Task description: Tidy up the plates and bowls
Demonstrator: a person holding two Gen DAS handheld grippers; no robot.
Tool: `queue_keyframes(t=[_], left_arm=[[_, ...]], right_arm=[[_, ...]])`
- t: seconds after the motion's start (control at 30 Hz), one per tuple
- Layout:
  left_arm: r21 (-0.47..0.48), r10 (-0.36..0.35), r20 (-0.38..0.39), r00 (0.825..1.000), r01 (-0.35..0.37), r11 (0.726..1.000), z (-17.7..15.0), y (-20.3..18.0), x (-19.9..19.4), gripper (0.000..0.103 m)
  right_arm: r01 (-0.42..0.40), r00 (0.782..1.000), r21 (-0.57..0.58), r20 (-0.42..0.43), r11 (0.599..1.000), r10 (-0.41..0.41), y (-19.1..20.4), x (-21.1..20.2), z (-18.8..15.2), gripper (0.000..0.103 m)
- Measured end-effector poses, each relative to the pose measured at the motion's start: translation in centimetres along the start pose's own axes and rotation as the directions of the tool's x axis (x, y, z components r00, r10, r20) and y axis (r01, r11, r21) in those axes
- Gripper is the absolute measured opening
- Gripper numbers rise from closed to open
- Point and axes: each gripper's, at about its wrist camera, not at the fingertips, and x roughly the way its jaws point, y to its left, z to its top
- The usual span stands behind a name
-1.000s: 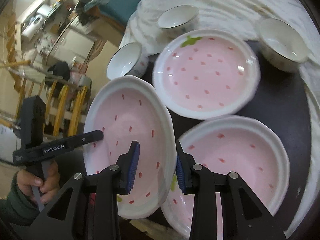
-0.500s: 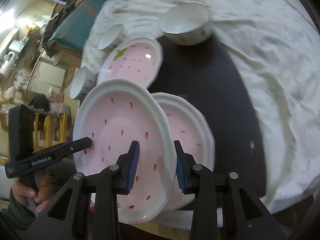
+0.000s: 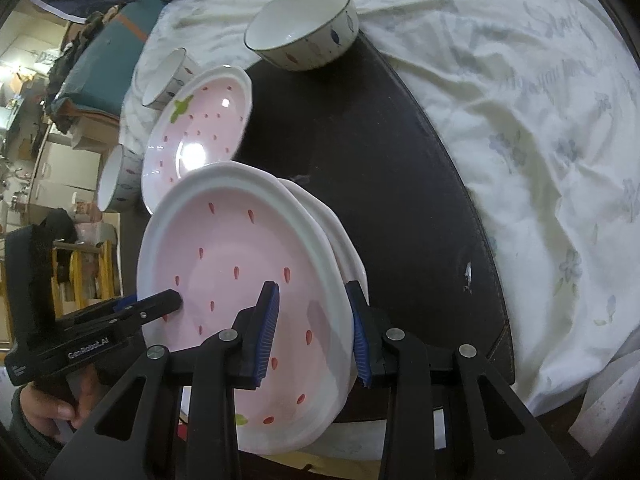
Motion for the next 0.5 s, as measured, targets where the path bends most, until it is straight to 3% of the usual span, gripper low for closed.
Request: queue_keyframes(t=[0.23, 0.4, 0.5], left_arm=[[0.035, 0.026, 0.017, 1.0, -0.026, 0.999, 0.5, -0.6, 0.2, 0.027], [0.094, 0.111, 0.042, 0.993, -0.115, 0.989, 0.5, -1.6, 0.2, 0.029], [0.088, 0.119, 0.023, 0.993, -0.12, 0.989, 0.9, -1.2, 0.6, 0.029]], right_arm=[[0.02, 1.0, 0.004, -0.002, 1.0, -0.02, 0.0, 0.4, 0.5, 0.036], [0.034, 0.999, -0.011, -0.022, 0.999, -0.034, 0.3, 0.9, 0.3, 0.036], [0.037, 0.999, -0.016, -0.032, 0.999, -0.037, 0.5, 1.3, 0.2, 0.036]])
